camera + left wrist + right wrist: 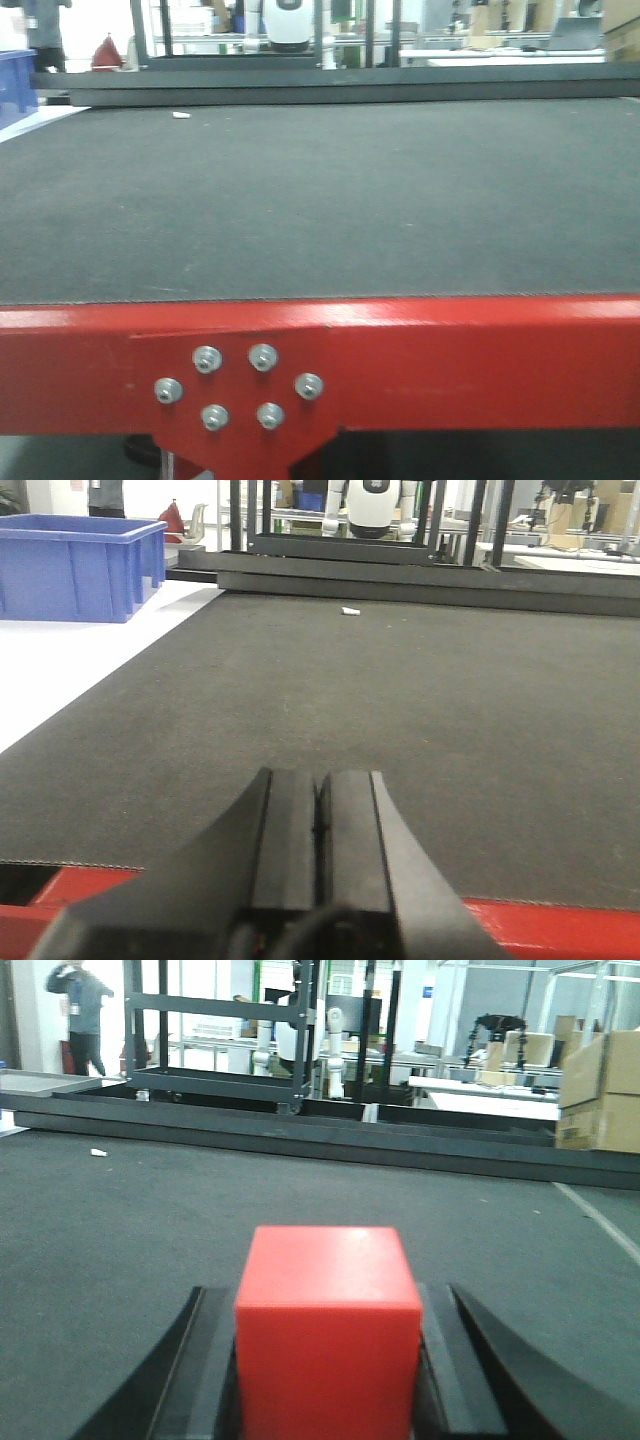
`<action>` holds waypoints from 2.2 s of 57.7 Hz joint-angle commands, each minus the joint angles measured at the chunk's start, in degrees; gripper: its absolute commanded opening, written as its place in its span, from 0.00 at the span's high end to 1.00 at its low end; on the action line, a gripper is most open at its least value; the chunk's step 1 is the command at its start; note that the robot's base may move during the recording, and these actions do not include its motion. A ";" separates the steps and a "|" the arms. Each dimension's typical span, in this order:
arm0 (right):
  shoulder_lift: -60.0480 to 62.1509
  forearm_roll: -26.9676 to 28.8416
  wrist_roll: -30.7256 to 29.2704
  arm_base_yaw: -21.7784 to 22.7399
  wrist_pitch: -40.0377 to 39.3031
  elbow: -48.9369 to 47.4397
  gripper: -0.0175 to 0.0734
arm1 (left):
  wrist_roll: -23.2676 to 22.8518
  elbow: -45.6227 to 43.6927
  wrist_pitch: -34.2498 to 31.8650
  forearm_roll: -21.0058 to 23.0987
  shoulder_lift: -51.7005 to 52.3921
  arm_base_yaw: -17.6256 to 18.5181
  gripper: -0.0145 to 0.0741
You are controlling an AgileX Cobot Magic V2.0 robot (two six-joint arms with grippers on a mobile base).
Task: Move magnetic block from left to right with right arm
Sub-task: 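Drive the base away from the table holding the cube in the right gripper, then drive the base across the floor toward the office chair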
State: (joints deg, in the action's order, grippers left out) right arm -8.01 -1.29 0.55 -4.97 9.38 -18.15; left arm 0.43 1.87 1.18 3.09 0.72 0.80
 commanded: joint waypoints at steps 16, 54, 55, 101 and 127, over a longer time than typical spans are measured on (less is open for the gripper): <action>-0.54 -0.62 -0.55 0.32 -4.79 -1.62 0.54 | -0.43 0.46 -4.78 0.15 0.66 -0.10 0.98; -0.54 -0.62 -0.55 0.32 -4.79 -1.62 0.54 | -0.43 0.46 -4.78 0.15 0.66 -0.10 0.98; -0.54 -0.62 -0.55 0.32 -4.79 -1.62 0.54 | -0.43 0.46 -4.78 0.15 0.66 -0.10 0.98; -0.54 -0.62 -0.55 0.32 -4.79 -1.62 0.54 | -0.43 0.46 -4.78 0.15 0.66 -0.10 0.98; -0.54 -0.62 -0.55 0.32 -4.79 -1.62 0.54 | -0.43 0.46 -4.78 0.15 0.66 -0.10 0.98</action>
State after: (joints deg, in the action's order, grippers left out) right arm -8.01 -1.29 0.55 -4.97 9.51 -18.15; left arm 0.43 1.87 1.18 3.09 0.72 0.80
